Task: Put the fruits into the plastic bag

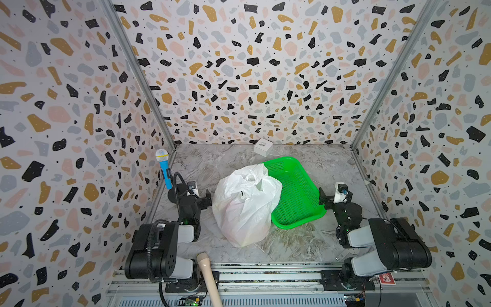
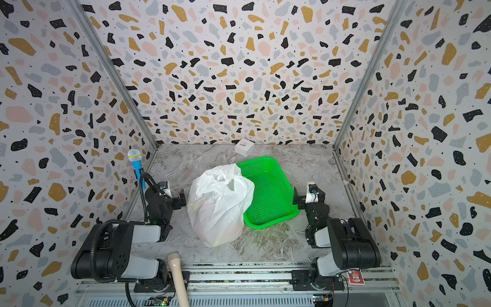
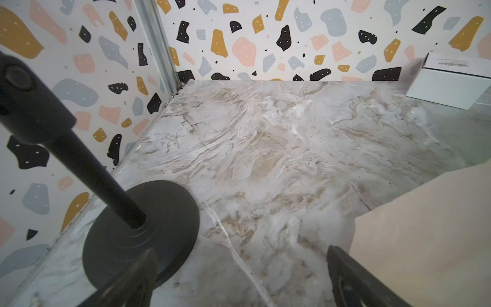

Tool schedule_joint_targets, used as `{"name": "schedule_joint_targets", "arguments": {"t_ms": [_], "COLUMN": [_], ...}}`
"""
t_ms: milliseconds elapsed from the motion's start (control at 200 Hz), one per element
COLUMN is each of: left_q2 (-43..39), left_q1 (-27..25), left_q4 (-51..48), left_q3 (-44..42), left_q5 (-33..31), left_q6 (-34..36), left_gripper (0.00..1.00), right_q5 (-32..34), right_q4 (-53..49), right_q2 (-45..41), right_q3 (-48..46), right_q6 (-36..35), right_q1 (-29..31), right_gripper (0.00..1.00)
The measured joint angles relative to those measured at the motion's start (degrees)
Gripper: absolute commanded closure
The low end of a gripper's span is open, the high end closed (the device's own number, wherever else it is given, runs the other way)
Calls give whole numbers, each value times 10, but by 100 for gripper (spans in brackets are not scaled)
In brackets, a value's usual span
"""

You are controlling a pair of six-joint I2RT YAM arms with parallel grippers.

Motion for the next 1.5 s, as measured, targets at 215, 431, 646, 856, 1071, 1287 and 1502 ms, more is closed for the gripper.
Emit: {"name": "schedule_joint_targets", "arguments": {"t_ms": [215,431,646,856,1071,1287,1502], "left_q2": [5,20,20,20,20,22,22], "left_q1": [-14,-72,-72,-72,-72,-73,-74], "left_q4": [56,110,123,125,132,137,137], "left_q3": [-4,-31,-31,-31,-31,-31,-31], "left_q5": [-55,-161,-193,-201,-210,-212,-212], "left_q6": [0,11,15,15,15,16,16], "left_gripper": [0,0,1,1,0,1,1], "right_q5": [-4,-10,-10,-5,16,18,15], "right_q4": [-6,-6,-53,-65,-68,-70,-81], "right_q2": [0,0,4,5,5,5,7], "right_q3": [3,3,35,40,42,43,50], "right_q6": [0,0,2,3,2,2,2], "right_q1": [-1,-1,-6,-5,10,10,8], "right_gripper": [1,1,1,1,1,1,1]}}
